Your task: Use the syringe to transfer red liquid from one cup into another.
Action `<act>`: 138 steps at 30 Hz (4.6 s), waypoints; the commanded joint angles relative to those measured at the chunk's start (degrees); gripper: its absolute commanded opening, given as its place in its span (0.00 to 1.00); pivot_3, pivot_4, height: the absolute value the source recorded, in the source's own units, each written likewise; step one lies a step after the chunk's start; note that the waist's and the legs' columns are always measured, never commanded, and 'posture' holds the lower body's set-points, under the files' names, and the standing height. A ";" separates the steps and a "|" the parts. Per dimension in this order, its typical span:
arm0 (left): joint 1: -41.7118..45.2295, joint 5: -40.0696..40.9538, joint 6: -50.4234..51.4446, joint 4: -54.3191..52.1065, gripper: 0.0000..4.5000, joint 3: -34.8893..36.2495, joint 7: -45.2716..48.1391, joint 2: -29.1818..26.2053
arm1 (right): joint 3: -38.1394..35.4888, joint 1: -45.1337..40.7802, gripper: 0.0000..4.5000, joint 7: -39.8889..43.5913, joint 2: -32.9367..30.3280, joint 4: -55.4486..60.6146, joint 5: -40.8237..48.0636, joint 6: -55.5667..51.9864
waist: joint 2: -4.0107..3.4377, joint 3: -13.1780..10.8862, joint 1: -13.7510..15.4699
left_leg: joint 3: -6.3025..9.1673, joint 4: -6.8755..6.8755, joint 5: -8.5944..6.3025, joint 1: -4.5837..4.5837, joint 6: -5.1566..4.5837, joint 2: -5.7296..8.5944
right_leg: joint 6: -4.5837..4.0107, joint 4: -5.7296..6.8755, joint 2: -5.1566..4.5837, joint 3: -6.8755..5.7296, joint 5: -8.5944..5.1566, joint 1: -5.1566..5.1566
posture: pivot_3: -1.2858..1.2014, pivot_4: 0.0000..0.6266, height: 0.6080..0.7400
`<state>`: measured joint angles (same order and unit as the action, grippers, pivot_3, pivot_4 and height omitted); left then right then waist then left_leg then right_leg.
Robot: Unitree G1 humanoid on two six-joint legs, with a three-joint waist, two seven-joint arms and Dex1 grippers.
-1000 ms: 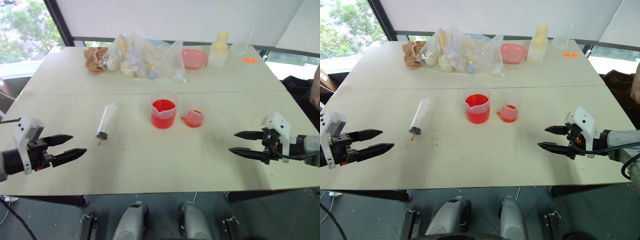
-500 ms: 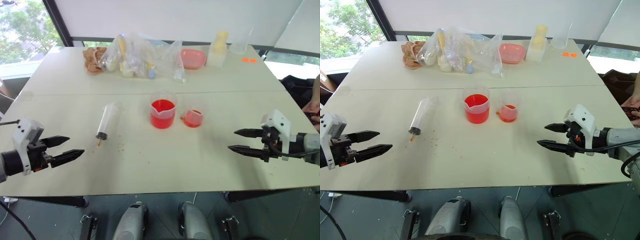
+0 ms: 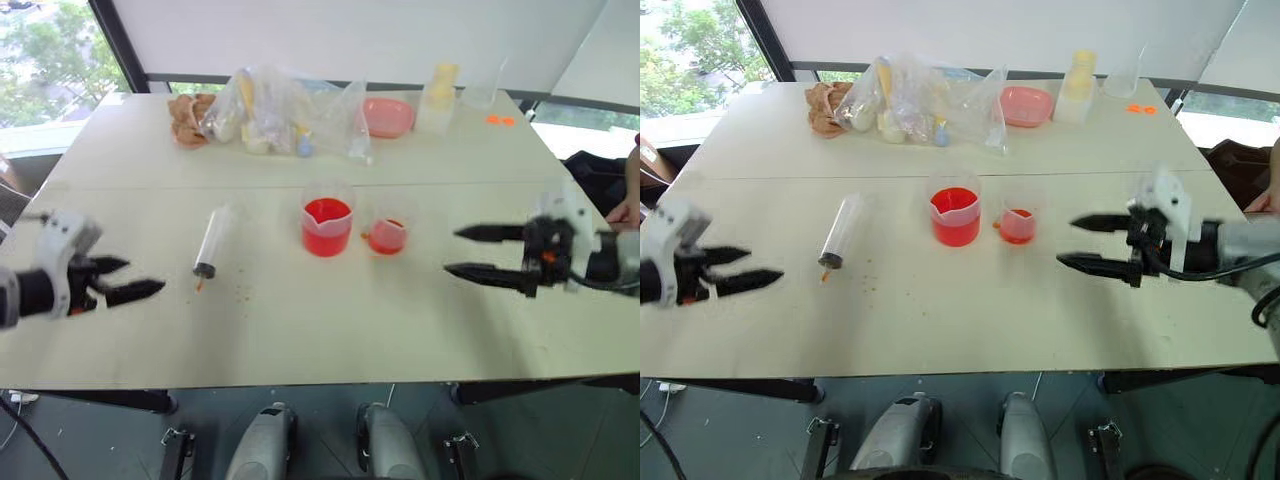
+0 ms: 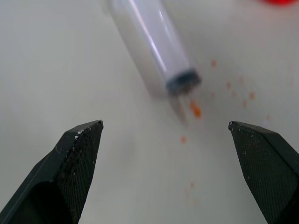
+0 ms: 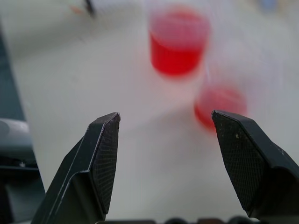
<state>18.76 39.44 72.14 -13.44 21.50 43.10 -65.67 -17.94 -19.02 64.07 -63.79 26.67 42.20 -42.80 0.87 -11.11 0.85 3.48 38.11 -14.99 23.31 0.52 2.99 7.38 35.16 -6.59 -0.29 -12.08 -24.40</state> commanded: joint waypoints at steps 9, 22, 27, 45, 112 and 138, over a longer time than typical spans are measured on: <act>37.82 -12.99 18.56 31.63 0.99 -19.04 -17.80 19.02 | 6.16 -3.57 0.72 -6.32 6.88 6.01 2.16 1.24 | 0.39 -0.06 -0.60 | -0.05 0.02 0.01 0.09 0.01 0.28 | 0.27 0.16 -0.06 0.10 0.15 -0.16 | 0.52 0.24 1.00; 46.20 -22.79 4.25 54.77 0.99 -33.07 -10.86 26.78 | 3.32 4.72 0.72 -14.29 9.75 11.58 2.06 1.55 | 0.39 -0.04 -0.27 | -0.07 0.01 0.01 0.06 0.02 0.27 | 0.27 0.15 -0.11 0.12 0.15 -0.12 | 0.52 0.24 1.00; 46.48 -25.49 2.53 55.84 0.65 -34.52 -8.56 28.05 | 3.19 5.89 0.72 -15.25 9.98 11.36 1.85 2.15 | 0.33 -0.01 -0.19 | -0.07 0.02 0.01 0.05 0.01 0.26 | 0.27 0.16 -0.12 0.12 0.15 -0.11 | 0.52 0.24 1.00; 57.46 -7.60 -27.60 33.74 0.32 -7.64 2.85 36.55 | -5.87 1.00 0.72 -20.38 8.41 -1.71 -5.45 9.32 | 0.32 0.00 -0.28 | -0.11 0.23 0.15 0.58 0.27 0.29 | 0.43 -0.12 -0.32 0.10 0.32 -0.38 | 0.52 0.24 1.00; 36.51 -24.32 -70.88 53.34 0.32 -21.67 14.04 54.98 | 17.09 -39.65 0.01 -23.17 33.48 -36.22 -34.12 44.68 | -0.10 0.16 -1.67 | -0.25 0.08 0.02 0.08 -0.03 0.34 | 0.39 0.04 -0.06 0.20 0.33 -0.13 | 0.52 0.24 1.00; 37.76 -20.05 -66.34 49.92 0.32 -18.10 11.46 54.96 | 15.79 -38.00 0.43 -22.54 30.88 -34.37 -31.93 42.51 | -0.11 0.15 -1.60 | -0.25 0.07 0.02 0.08 -0.04 0.33 | 0.39 0.04 -0.06 0.20 0.33 -0.14 | 0.52 0.24 1.00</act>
<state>56.15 18.21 4.89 37.59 1.84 55.13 -10.15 1.09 -56.02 41.97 -31.30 -11.99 8.79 -0.49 0.75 -10.96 -0.75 3.23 38.18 -14.97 23.40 0.48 3.32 7.77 35.20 -6.65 -0.09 -11.76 -24.54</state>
